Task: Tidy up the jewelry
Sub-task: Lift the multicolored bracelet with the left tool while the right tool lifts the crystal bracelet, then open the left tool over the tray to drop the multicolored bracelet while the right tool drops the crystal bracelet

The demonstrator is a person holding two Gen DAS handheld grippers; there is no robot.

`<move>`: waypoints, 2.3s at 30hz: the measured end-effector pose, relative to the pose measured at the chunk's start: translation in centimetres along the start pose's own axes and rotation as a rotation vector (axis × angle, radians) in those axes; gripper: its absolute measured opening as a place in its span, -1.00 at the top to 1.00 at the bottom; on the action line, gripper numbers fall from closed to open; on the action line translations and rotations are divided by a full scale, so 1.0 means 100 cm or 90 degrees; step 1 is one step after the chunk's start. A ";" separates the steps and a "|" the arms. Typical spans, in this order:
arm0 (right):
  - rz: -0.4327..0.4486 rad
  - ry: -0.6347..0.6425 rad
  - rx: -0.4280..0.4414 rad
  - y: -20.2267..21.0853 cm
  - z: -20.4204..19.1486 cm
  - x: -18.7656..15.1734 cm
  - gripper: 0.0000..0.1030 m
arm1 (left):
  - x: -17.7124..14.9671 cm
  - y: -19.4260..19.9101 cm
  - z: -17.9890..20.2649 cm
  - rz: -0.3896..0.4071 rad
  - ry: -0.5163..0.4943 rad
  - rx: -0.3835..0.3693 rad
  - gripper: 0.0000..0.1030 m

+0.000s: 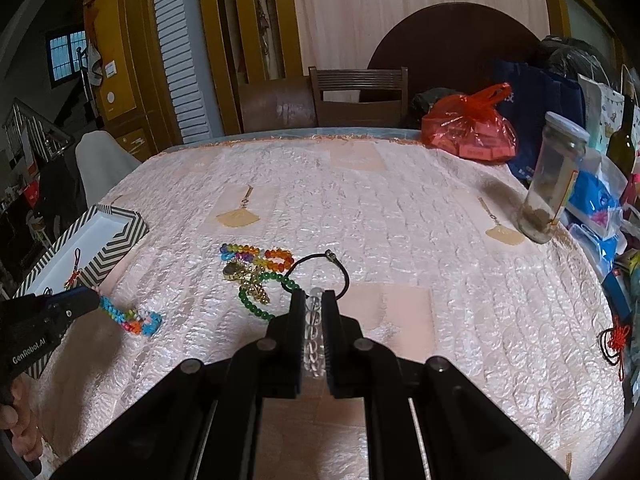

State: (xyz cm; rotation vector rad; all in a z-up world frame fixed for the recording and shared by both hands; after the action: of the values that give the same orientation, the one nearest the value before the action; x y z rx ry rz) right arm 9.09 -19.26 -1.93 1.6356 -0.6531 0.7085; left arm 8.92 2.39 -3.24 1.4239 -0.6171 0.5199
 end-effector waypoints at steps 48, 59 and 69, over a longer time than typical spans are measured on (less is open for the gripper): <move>-0.127 0.166 0.324 -0.108 -0.344 0.026 0.85 | -0.055 0.014 -0.278 -0.003 0.179 0.147 0.47; -0.187 0.177 0.326 -0.141 -0.355 -0.006 0.81 | -0.064 0.016 -0.279 -0.012 0.144 0.163 0.33; -0.161 0.135 0.325 -0.126 -0.334 0.011 0.58 | -0.067 0.026 -0.281 -0.001 0.149 0.153 0.08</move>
State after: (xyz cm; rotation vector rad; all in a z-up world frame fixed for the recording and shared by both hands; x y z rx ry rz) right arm 15.90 15.70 -4.70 2.0249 -0.1054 0.8933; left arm 4.49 30.78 -7.01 1.5598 -0.3743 0.7673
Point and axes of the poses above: each gripper's, at about its wrist camera, not at the fingertips, and y roughly against the way its jaws point, z to its right, x to its top, the point moved 5 cm from there along -y, roughly the way its jaws point, and after that the axes turned 3 degrees about x, right-handed, at the moved point
